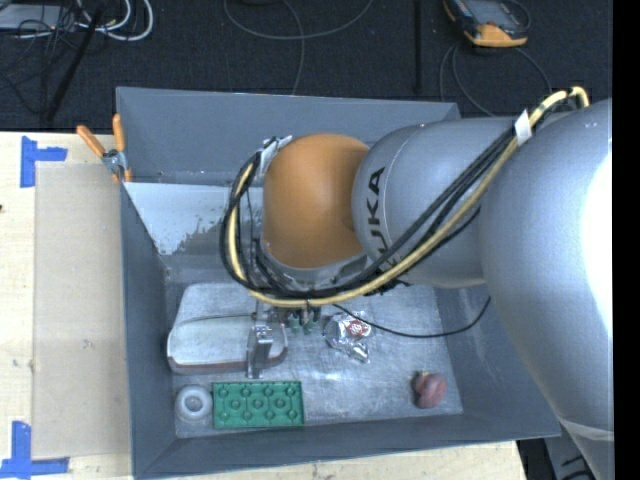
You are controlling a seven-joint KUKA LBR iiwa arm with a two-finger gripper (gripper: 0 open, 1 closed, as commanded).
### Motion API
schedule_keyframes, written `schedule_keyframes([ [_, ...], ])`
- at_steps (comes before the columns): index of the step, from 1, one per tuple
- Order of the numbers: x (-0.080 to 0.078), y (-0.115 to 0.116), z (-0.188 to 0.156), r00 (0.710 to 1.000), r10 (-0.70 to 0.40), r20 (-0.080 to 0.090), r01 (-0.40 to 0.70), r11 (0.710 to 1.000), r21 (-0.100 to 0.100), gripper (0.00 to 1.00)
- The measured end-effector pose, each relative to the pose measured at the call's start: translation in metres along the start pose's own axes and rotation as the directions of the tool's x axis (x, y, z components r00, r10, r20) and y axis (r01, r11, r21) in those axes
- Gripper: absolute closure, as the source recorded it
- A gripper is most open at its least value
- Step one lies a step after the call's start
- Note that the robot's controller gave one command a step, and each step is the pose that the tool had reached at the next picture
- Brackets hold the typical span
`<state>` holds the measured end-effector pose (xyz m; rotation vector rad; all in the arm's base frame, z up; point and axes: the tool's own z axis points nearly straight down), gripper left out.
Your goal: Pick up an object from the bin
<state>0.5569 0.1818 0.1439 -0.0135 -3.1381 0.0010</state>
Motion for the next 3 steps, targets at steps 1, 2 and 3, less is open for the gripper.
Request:
schedule_keyframes([
  [1, 0.009, -0.010, 0.056, 0.987, -0.163, 0.015, 0.163, 0.987, -0.001, 0.00],
  [2, 0.052, -0.021, 0.064, 0.939, -0.338, 0.059, 0.338, 0.941, 0.002, 0.00],
  [3, 0.026, -0.083, 0.069, 0.897, -0.442, 0.020, 0.442, 0.897, 0.000, 0.00],
])
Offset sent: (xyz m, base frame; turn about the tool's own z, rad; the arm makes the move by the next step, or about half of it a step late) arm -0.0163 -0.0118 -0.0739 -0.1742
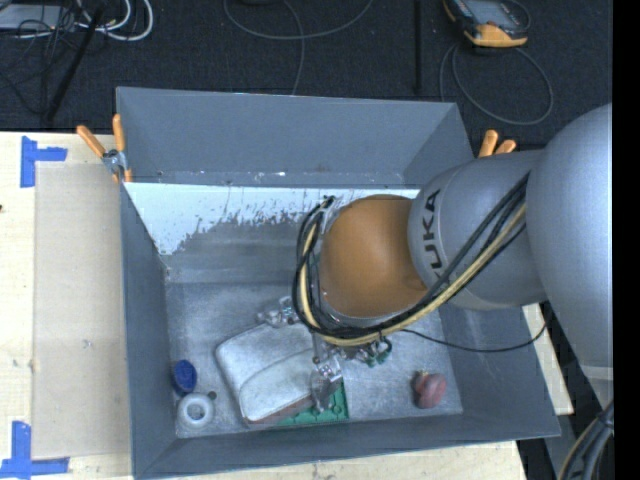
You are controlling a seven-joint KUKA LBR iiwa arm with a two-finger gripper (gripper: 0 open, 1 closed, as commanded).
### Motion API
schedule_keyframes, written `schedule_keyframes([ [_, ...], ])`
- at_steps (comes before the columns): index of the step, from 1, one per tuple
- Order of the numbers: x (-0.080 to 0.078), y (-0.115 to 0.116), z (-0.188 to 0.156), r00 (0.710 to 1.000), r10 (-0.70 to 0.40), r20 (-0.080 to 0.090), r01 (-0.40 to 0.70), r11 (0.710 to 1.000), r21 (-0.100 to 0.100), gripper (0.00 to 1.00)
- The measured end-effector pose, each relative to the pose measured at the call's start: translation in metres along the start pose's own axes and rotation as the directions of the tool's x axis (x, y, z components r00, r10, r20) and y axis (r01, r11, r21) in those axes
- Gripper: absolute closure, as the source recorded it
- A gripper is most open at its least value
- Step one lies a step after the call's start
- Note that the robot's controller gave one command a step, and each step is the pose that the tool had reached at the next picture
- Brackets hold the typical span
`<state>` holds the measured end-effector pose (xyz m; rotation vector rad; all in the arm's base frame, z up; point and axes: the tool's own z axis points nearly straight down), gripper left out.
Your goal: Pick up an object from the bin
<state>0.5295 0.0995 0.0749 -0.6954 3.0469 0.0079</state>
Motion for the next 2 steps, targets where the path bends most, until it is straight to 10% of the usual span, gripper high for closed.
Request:
schedule_keyframes([
  [1, 0.000, 0.002, 0.000, 1.000, 0.000, 0.000, 0.000, 1.000, -0.001, 1.00],
  [2, 0.015, -0.007, -0.144, 1.000, -0.024, -0.010, 0.024, 1.000, 0.003, 1.00],
])
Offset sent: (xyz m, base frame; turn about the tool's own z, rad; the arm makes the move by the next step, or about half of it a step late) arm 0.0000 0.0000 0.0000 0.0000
